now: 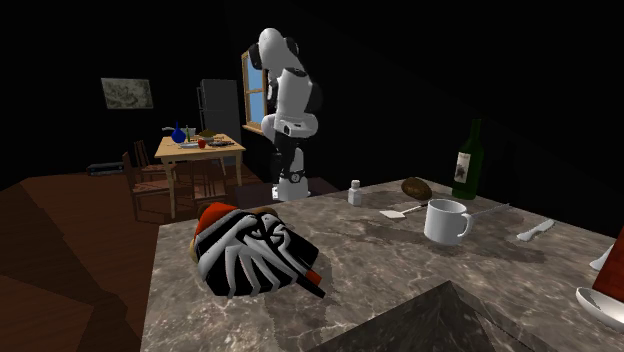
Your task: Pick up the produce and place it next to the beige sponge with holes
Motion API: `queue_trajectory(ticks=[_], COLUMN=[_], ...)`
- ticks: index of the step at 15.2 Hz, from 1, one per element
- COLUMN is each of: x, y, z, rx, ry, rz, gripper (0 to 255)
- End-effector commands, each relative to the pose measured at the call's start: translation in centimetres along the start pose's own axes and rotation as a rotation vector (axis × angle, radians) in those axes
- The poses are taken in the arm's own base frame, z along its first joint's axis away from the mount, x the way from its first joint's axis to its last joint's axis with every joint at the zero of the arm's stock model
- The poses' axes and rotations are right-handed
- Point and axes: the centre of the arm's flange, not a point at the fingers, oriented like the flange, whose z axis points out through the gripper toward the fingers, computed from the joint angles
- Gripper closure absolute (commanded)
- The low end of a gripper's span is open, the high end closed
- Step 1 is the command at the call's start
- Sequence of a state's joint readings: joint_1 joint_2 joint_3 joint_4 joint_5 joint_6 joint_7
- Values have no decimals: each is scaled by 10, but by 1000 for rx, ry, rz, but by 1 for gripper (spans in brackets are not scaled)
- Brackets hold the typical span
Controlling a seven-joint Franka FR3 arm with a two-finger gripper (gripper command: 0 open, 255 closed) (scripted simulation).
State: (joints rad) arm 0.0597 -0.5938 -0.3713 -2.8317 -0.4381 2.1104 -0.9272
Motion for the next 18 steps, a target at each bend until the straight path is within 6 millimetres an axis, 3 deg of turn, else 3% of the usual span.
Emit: queue_trajectory(ticks=[1,7,14,18], x=[-5,-7,-8,-8], y=[16,58,61,61], z=[18,76,112,115], rx=[-21,-72,-72,-72], ry=[-10,-40,-40,-40], rz=[-97,-358,-358,-358], gripper=[0,0,0,0])
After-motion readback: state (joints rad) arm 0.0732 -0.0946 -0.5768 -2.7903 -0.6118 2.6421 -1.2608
